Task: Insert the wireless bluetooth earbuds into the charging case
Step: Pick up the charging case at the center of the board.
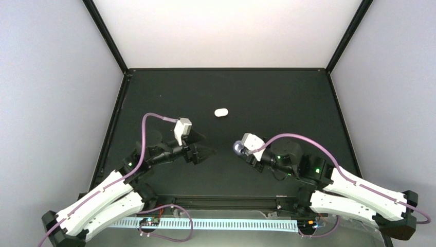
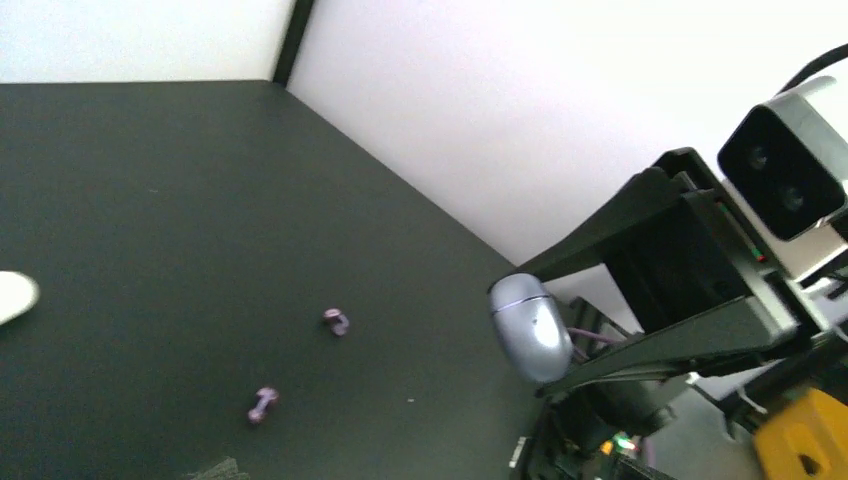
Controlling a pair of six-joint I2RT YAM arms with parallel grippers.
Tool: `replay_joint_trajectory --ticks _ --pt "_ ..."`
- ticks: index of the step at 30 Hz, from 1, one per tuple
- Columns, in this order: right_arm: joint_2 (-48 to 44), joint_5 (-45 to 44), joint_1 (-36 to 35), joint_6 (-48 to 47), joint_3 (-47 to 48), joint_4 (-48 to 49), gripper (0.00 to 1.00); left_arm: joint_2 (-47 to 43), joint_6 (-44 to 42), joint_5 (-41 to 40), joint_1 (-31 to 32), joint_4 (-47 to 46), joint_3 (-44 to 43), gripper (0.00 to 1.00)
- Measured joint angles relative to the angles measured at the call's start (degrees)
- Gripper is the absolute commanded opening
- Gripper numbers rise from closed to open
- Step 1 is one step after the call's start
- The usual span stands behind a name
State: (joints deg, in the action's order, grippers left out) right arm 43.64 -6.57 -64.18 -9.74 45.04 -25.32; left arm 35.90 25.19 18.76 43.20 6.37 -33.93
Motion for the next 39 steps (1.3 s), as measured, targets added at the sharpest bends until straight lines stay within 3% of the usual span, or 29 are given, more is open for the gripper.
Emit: replay_joint_trajectory --ticks 7,12,24,35,39 --pt "-3.13 -2.84 -1.16 -5.88 -0.66 -1.86 0.26 13.29 2.62 8.76 0.55 -5.79 -4.98 0.8" --pt "-3.45 -6.73 -3.65 -8.74 -1.14 -1.88 0.26 19.87 4.66 11.08 1.92 -7.32 -8.13 0.75" --pt "-2.82 -14.78 -7.26 -12.15 -1.14 -1.11 0.26 25.75 5.16 11.5 6.27 -8.41 -11.72 0.7" --pt "-0.98 -15.61 -9.73 -12.52 -1.14 -0.31 0.26 29.7 4.9 11.3 7.19 -8.66 -13.57 0.5" --pt "-0.83 -15.8 -10.1 -12.72 -1.14 0.13 0.26 30.27 4.96 11.54 7.23 -9.2 -13.7 0.49"
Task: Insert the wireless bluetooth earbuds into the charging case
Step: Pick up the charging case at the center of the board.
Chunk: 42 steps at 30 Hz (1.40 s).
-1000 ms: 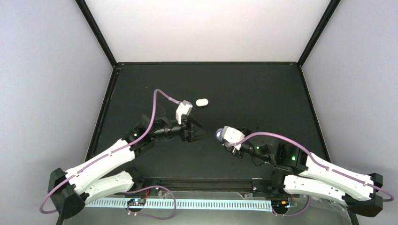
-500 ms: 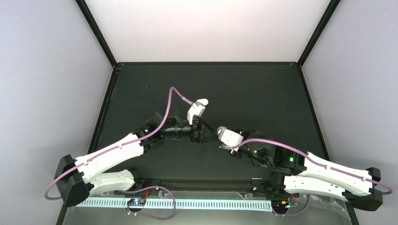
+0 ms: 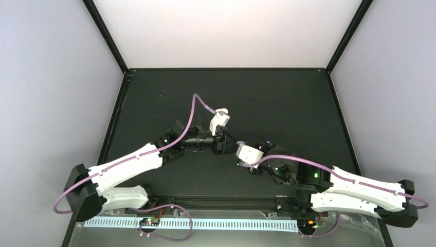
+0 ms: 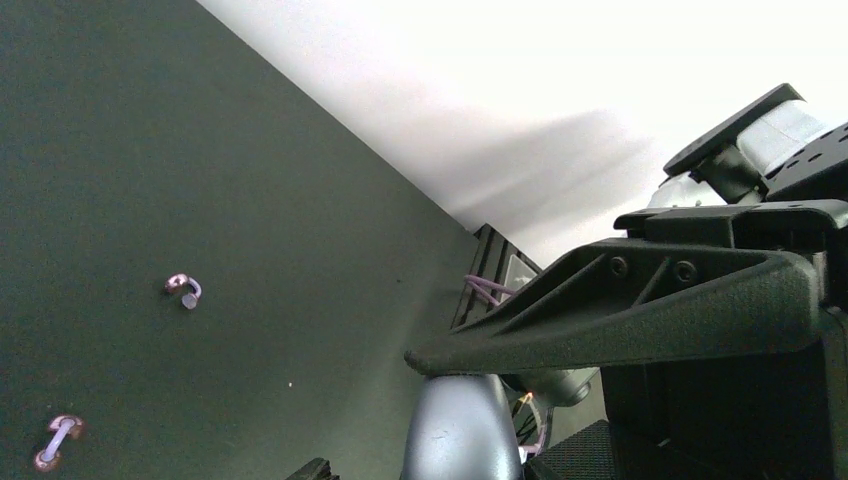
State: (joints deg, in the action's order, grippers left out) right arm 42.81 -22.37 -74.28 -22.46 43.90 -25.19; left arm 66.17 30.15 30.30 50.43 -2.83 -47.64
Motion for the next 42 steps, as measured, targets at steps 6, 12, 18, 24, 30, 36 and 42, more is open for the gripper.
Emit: replay_joint_trajectory --ticks 6,12,18,24,30,36,42 --pt "0.68 -1.2 -0.02 -0.2 0.0 0.68 0.26 0.81 0.09 0.24 0.46 -0.2 -0.02 0.49" --pt "0.74 -2.29 0.0 -0.2 0.0 2.01 0.26 1.2 0.94 0.35 1.03 -0.37 -0.02 0.44" --pt "1.09 -2.6 -0.02 -0.17 0.0 2.93 0.26 1.46 2.69 0.37 1.09 -2.03 0.0 0.4" --pt "1.14 -2.62 -0.48 -0.17 0.0 2.99 0.26 1.46 4.48 0.44 1.09 -4.24 0.17 0.35" --pt "1.11 -3.13 -0.66 -0.13 0.0 3.23 0.26 1.46 5.51 0.63 1.09 -5.33 0.44 0.46" --pt "0.79 -4.35 -0.66 -0.11 0.0 3.41 0.26 1.44 6.05 0.76 1.09 -5.84 1.81 0.46" --pt "0.74 -4.5 -0.85 0.04 0.0 3.32 0.26 1.44 6.64 0.79 1.09 -6.84 2.49 0.34"
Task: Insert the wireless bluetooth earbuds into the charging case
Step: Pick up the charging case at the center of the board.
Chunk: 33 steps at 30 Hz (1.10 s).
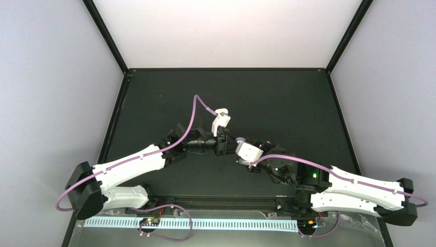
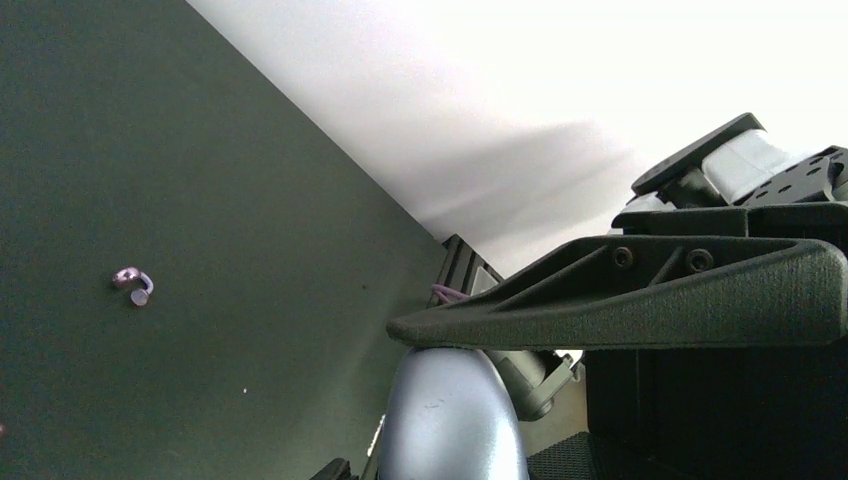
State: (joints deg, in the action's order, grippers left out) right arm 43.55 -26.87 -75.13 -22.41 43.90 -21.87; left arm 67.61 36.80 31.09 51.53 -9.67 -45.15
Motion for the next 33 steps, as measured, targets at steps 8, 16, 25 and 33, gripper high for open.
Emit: replay_joint_trajectory --ticks 8,16,25,33 --pt "0.0 -0.22 -0.02 0.39 -0.02 -0.04 0.29 -0.04 0.13 0.17 0.33 -1.03 0.26 0.12" --pt "-0.17 0.44 -0.02 0.94 0.02 -0.2 0.66 -0.39 0.07 -0.02 0.37 -1.09 0.39 0.02" --pt "-0.2 6.91 0.0 7.56 6.32 -1.79 0.83 -7.69 -3.87 -4.85 -0.11 0.59 0.81 0.01" --pt "-2.4 14.95 1.14 17.0 14.71 0.02 0.87 -20.76 -14.58 -2.67 -0.63 1.22 2.95 0.02"
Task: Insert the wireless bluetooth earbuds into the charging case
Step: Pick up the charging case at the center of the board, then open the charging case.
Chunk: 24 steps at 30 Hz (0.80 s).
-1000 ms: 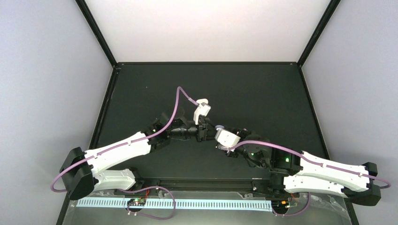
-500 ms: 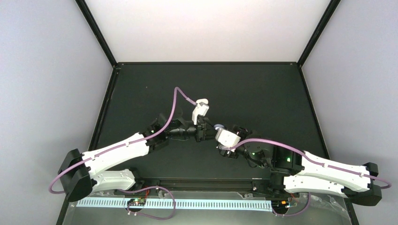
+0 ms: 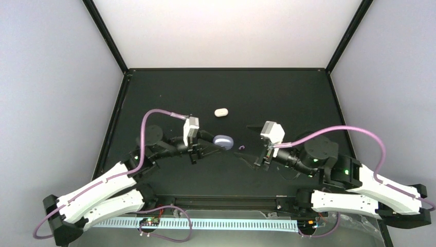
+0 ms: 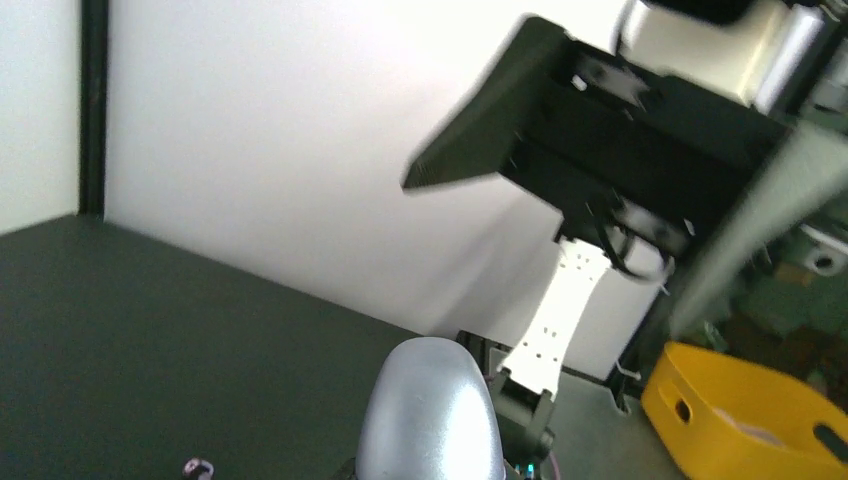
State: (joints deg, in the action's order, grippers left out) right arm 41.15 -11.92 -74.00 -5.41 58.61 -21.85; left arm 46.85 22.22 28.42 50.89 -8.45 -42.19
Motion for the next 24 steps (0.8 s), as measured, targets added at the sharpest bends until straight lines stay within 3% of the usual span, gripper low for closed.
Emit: replay_joint_trajectory --ticks 9,17,24 --pt "2.6 9.44 0.15 5.49 9.97 -0.63 0.87 -7.91 -7.39 7.23 0.0 0.83 2.19 0.02" --pt "8.09 15.87 0.15 7.34 10.25 -2.19 0.87 -6.6 -8.52 12.44 0.0 1.18 2.14 0.01" --pt "9.7 16.39 0.15 8.31 10.25 -3.93 0.86 -6.29 -8.59 15.56 0.02 1.31 1.62 0.02"
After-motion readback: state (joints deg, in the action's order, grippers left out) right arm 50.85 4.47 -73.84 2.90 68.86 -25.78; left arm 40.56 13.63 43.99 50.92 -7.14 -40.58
